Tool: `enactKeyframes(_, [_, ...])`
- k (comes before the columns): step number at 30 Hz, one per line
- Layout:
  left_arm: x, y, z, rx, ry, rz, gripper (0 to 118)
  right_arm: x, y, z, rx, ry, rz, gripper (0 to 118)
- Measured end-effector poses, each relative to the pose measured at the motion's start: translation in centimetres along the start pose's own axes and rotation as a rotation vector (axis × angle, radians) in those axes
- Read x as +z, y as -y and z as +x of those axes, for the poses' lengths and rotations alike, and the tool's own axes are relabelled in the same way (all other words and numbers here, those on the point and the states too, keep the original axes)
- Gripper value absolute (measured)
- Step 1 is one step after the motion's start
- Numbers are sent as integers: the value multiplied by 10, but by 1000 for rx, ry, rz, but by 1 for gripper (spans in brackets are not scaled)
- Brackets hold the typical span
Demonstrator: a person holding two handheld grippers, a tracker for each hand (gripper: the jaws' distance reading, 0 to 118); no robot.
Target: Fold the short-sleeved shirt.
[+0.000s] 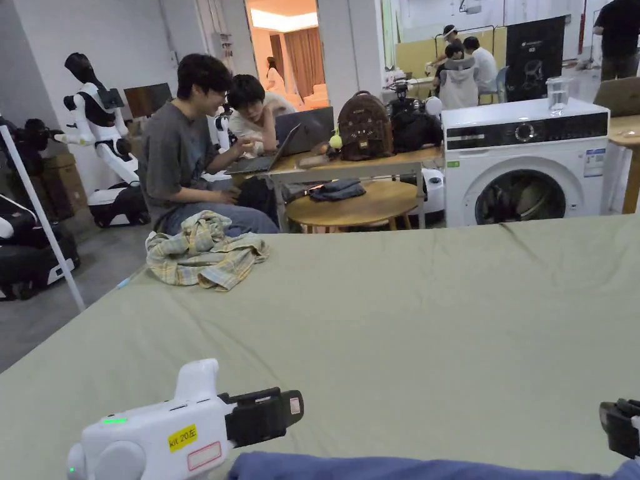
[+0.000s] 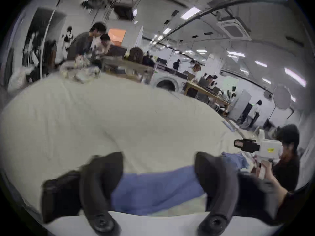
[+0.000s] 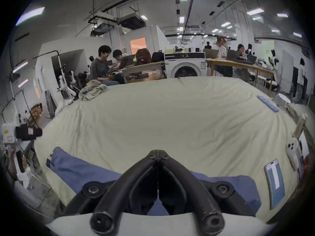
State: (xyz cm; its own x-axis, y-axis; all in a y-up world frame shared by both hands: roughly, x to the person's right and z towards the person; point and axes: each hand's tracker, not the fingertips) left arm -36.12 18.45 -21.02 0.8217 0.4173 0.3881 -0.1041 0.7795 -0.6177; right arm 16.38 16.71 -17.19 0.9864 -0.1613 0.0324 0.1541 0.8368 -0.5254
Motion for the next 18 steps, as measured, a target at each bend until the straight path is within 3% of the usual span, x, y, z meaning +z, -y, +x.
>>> enactKeyframes(5, [16, 24, -76, 270, -7, -50, 91, 5, 7, 3, -11, -24, -18, 0])
enactKeyframes(9, [-6, 48, -114, 460, 82, -71, 91, 6, 8, 5, -26, -38, -38, 0])
enactKeyframes(13, [-46, 64, -118, 504, 128, -171, 85, 8, 7, 11, -44, -21, -47, 0])
enactKeyframes(15, [-58, 62, -110, 530, 196, -117, 80, 10, 6, 15, -61, -14, -48, 0])
enactKeyframes(16, [-65, 62, -107, 559, 203, -120, 63, 11, 6, 16, -70, -15, -49, 0])
enactKeyframes(17, [-74, 62, -103, 582, 211, -133, 35, 12, 4, 17, -81, -16, -49, 0])
enactKeyframes(18, [-77, 63, -98, 576, 226, -165, 23, 12, 4, 17, -87, -17, -48, 0])
